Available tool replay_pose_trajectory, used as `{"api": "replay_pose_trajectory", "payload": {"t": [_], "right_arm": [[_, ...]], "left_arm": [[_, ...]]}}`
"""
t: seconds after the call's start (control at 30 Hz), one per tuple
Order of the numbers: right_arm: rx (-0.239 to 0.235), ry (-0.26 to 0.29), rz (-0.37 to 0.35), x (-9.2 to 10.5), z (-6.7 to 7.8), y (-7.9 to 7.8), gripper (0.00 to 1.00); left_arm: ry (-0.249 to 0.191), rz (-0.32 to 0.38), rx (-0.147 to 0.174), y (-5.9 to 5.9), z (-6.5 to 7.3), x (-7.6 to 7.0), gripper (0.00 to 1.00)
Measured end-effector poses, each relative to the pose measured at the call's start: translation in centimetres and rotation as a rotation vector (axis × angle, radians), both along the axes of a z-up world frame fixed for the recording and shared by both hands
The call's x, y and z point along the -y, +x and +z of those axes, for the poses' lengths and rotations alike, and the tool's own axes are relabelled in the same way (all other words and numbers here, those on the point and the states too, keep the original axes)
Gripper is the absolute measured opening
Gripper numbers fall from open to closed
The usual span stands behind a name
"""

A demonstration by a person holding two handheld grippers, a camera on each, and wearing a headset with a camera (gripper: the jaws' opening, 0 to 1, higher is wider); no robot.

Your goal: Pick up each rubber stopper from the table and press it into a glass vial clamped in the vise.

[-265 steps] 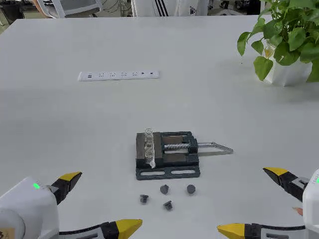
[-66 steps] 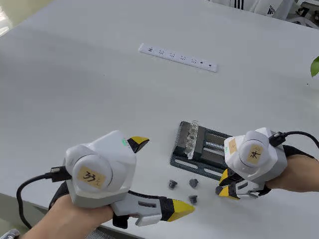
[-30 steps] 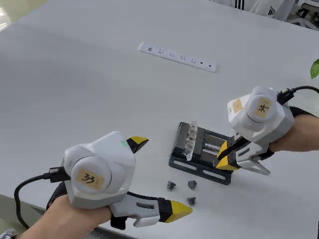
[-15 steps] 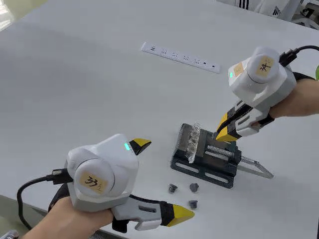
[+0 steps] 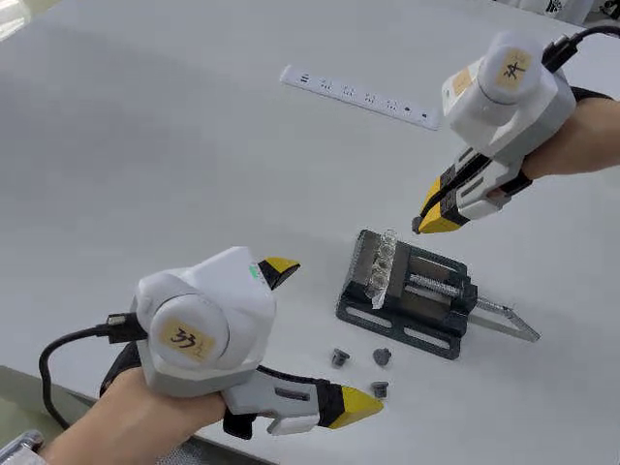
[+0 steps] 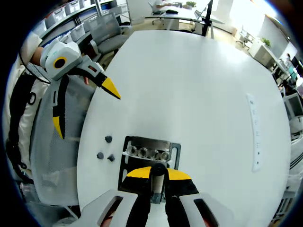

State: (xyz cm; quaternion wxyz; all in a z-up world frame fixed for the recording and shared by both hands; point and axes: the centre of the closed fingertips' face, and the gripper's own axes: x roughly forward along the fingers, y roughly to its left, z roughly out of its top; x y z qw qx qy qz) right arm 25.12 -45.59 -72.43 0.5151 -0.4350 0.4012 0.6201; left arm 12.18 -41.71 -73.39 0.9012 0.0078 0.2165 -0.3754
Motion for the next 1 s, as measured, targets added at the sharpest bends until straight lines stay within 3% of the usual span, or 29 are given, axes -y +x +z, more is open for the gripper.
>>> {"api": "replay_pose_trajectory", "payload": {"t": [0.37, 1.0], "right_arm": [[-0.027, 0.008, -0.004, -0.9, -1.3, 0.7, 0.05], [-0.058, -0.005, -0.008, -0.9, -3.3, 0.3, 0.05]], "left_arm": [[-0.009, 0.001, -0.019, 0.3, -0.6, 0.2, 0.96], [-0.01, 0.014, -0.031, 1.1, -1.3, -0.1, 0.96]]}}
